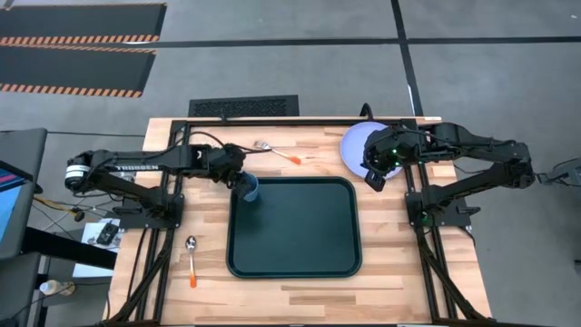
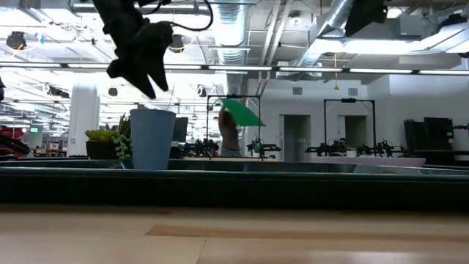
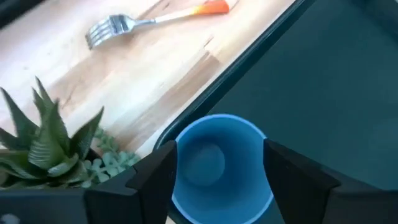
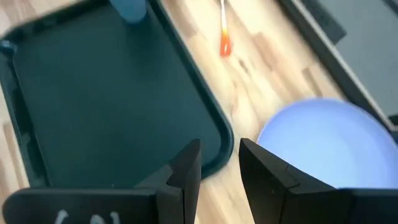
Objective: Pick and place plate/cup/fork/spoon on tray
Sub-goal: Put the orange fork on the bottom right of the black tray
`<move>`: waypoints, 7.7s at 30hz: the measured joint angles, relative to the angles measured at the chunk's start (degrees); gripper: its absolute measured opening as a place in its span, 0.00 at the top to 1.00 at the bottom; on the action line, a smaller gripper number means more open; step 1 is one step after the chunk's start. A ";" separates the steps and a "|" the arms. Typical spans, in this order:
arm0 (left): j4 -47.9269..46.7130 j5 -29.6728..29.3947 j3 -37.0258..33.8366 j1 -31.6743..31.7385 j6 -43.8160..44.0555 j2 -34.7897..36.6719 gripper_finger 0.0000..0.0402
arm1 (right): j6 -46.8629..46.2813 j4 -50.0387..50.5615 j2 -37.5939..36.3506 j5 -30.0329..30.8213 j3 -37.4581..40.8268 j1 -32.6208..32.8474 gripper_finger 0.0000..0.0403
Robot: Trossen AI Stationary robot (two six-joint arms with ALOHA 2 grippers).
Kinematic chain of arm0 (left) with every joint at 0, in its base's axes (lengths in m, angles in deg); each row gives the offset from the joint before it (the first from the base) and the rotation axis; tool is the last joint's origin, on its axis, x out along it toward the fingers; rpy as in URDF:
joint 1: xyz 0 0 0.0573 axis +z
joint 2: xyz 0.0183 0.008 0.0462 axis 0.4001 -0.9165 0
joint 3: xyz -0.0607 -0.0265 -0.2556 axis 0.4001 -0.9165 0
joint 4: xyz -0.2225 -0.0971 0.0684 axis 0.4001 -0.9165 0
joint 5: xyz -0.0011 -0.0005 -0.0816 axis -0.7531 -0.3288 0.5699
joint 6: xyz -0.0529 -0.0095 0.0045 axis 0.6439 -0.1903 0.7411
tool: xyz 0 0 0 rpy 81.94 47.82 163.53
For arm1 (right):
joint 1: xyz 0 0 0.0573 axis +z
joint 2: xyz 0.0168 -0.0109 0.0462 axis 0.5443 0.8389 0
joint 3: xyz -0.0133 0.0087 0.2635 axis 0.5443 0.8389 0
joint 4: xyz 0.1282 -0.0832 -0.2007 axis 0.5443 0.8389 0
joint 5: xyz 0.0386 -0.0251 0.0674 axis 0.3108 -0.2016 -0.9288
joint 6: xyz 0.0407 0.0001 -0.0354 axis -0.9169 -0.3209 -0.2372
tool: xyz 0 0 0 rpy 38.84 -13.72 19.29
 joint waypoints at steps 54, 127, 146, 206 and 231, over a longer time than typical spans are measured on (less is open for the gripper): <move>-12.09 -6.13 7.58 0.01 4.24 7.71 0.45 | 38.63 -20.63 58.48 -11.31 -21.39 -19.85 0.43; 8.40 19.85 28.62 25.68 -53.47 -38.72 0.99 | 5.08 7.30 5.74 -4.41 -24.81 -5.15 0.43; 81.10 38.76 26.37 15.59 -27.27 -21.82 0.99 | -4.48 -52.39 -13.62 4.21 12.92 -5.37 0.43; 92.38 37.62 26.48 10.86 -33.01 -21.88 0.98 | -34.50 -102.47 8.37 -30.18 15.02 -13.57 0.79; 63.61 36.35 26.22 10.97 -15.97 -22.20 0.57 | -25.13 -84.82 -1.28 -33.80 14.84 -23.08 1.00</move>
